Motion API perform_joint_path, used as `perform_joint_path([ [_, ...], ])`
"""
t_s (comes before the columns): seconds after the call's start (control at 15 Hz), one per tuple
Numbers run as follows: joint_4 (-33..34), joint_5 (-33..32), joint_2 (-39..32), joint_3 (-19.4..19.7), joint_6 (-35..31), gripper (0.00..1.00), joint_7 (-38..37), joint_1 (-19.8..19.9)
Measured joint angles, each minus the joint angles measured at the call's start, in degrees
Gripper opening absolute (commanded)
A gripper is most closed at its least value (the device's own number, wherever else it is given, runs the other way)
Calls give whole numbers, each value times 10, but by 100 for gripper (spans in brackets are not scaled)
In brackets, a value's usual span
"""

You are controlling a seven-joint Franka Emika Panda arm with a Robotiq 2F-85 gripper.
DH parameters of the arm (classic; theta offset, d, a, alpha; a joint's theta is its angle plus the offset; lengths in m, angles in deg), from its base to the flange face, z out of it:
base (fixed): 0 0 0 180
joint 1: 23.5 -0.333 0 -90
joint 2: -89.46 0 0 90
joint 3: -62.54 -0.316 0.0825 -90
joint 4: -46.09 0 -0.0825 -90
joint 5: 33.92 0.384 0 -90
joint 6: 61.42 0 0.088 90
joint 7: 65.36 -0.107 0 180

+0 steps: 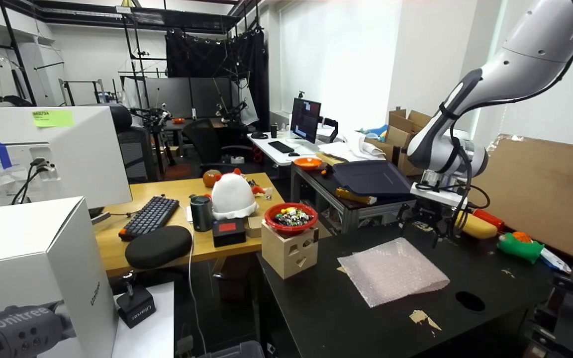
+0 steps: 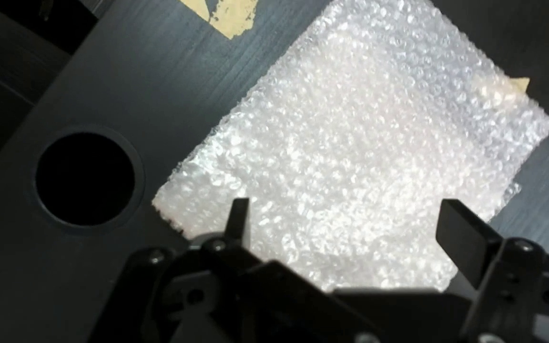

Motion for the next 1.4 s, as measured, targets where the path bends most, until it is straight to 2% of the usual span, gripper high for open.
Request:
perform_joint_path([
  [0.2,0,-69,20,26,24,100,0,-51],
  [0.4,0,-141,32,39,30,100,3,-83],
  [1.07,33,-357,38,57,41,100,12,-203],
  [1.27,59,-382,26,66,41,100,10,-224],
  [1.4,80,-381,8,67,37,100,10,-222],
])
